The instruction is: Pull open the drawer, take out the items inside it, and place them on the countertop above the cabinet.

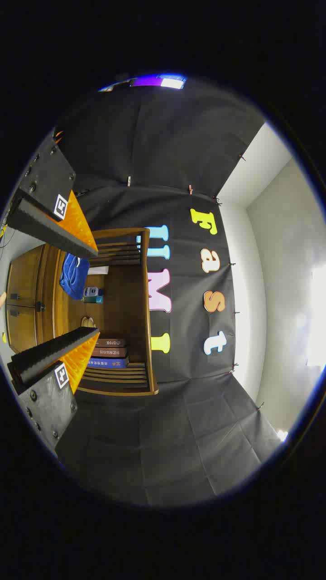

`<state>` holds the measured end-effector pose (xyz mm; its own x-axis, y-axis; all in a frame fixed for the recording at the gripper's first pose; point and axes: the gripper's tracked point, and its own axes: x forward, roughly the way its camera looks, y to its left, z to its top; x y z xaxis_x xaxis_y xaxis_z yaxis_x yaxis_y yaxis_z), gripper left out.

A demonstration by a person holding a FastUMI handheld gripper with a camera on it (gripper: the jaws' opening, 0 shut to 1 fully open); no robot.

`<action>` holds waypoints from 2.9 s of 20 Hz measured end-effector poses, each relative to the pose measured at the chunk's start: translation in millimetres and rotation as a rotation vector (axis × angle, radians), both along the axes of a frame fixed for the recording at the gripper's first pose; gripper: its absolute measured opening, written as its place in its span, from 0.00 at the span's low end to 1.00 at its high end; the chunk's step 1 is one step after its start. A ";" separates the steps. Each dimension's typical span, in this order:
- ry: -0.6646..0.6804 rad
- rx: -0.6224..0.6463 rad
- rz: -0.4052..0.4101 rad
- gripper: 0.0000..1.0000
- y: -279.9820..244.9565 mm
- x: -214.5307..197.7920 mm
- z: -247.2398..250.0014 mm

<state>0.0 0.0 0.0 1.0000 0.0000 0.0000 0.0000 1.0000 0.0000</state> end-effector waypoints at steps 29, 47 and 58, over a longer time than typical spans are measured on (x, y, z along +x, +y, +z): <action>0.023 0.012 -0.038 0.99 -10.6 47.4 -43.2; 0.339 0.071 -0.079 0.98 -24.7 129.8 -279.2; 0.593 0.084 -0.179 0.87 -53.7 162.2 -398.1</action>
